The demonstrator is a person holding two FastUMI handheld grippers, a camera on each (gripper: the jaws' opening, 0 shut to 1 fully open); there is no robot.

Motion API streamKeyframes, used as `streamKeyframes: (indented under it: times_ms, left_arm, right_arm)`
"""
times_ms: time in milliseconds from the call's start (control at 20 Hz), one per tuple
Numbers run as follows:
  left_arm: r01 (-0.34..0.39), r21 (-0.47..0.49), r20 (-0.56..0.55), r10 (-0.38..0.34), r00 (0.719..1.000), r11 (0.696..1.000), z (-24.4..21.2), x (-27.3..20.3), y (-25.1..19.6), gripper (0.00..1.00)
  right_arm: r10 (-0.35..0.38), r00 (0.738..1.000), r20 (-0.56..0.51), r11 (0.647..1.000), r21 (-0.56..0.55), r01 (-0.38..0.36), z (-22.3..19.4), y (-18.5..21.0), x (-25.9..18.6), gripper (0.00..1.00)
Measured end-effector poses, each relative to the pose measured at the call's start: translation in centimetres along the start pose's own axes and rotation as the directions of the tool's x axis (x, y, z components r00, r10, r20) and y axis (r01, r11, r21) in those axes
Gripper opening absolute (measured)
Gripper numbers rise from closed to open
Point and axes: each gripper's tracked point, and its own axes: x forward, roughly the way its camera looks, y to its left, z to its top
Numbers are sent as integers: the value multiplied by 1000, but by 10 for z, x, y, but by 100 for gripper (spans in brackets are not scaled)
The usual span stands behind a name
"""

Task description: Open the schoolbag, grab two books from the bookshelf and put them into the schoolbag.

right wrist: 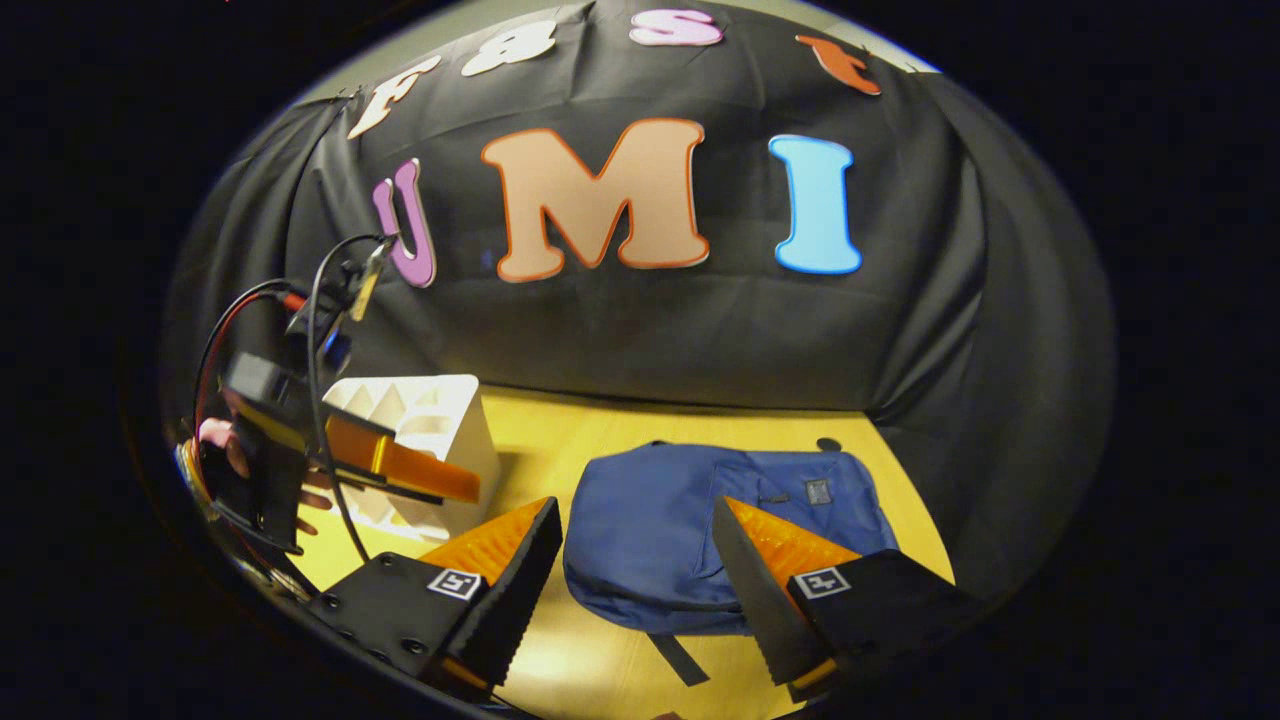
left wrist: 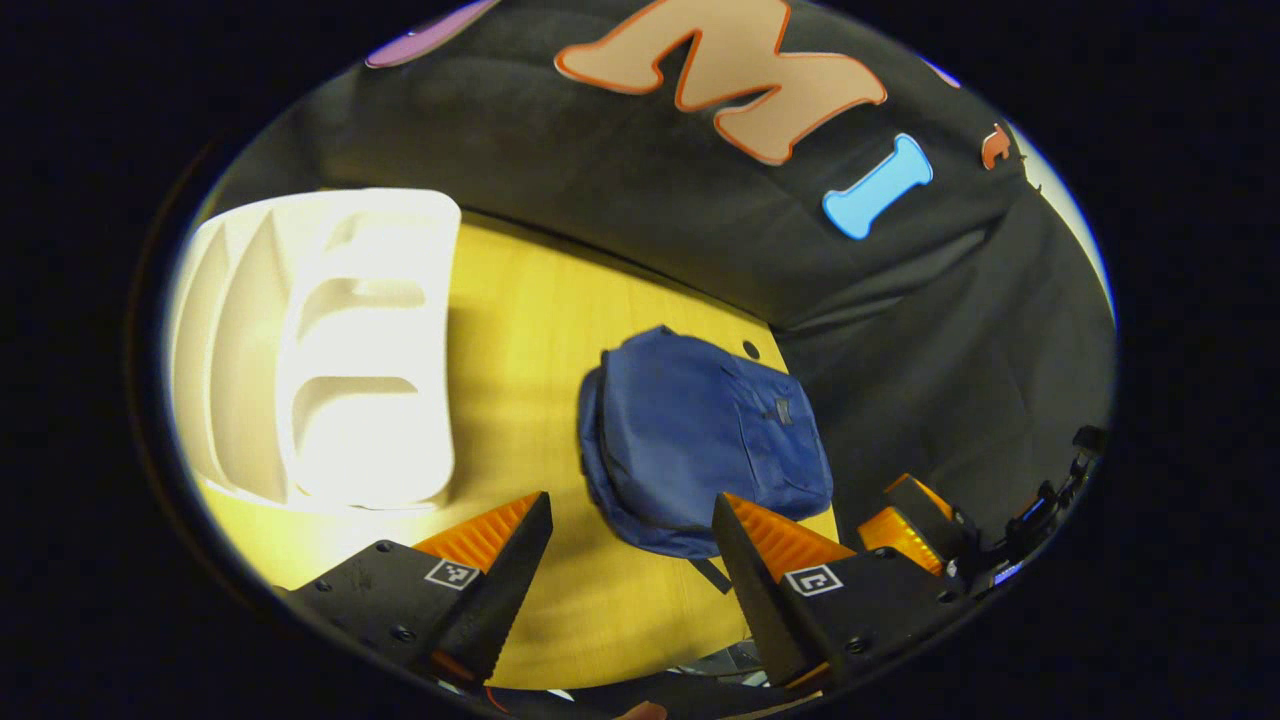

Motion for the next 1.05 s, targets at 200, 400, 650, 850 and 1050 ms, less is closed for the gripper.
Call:
streamKeyframes:
  times_ms: [200,400,650,850,1050]
  left_arm:
    - [-154,128,255,118,960,980,52,-64,20,94]
    - [-279,257,446,142,884,925,95,-112,27,92]
    - [-284,306,480,111,870,909,105,-125,28,92]
    - [-262,345,447,88,890,901,102,-126,32,92]
    - [-237,396,432,48,901,887,105,-127,30,92]
  right_arm:
    - [-116,983,144,993,47,110,48,-1,-23,97]
    - [-185,950,253,982,68,173,78,-2,-47,95]
    - [-222,936,275,975,77,209,78,9,-67,95]
    - [-255,927,276,967,77,243,76,20,-77,96]
    - [-278,921,274,960,101,260,75,33,-85,96]
